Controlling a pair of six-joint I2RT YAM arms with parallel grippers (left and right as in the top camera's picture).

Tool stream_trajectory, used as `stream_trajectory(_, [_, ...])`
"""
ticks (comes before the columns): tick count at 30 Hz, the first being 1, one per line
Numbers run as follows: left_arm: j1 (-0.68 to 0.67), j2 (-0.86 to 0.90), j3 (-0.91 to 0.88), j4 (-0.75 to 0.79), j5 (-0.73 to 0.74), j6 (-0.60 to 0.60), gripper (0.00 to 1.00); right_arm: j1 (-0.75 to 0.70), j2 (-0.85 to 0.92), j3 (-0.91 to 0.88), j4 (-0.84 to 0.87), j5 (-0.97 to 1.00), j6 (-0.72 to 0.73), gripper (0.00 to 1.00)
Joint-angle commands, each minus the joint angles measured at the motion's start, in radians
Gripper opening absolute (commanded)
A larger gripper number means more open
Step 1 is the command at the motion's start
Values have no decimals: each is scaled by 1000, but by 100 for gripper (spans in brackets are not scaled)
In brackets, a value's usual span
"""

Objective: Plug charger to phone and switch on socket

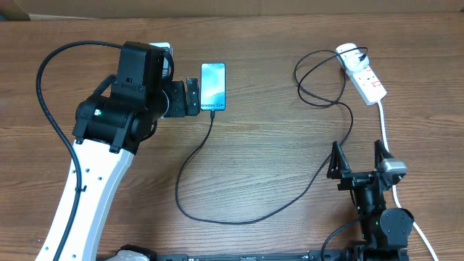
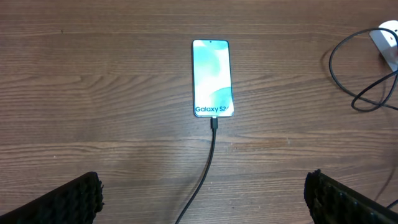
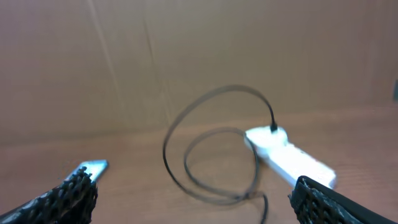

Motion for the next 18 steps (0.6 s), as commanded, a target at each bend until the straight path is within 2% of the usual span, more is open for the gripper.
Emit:
stream_trajectory(1, [-3,-1,-8,0,-13,-13,100,-6,-11,-11,-46,25,-26,100])
stream_trajectory(11, [-3,-1,-8,0,-13,-13,100,-6,-11,-11,-47,46,-78,100])
stream_trajectory(18, [-3,-1,-8,0,-13,-13,100,-6,-11,-11,-48,43,-177,100])
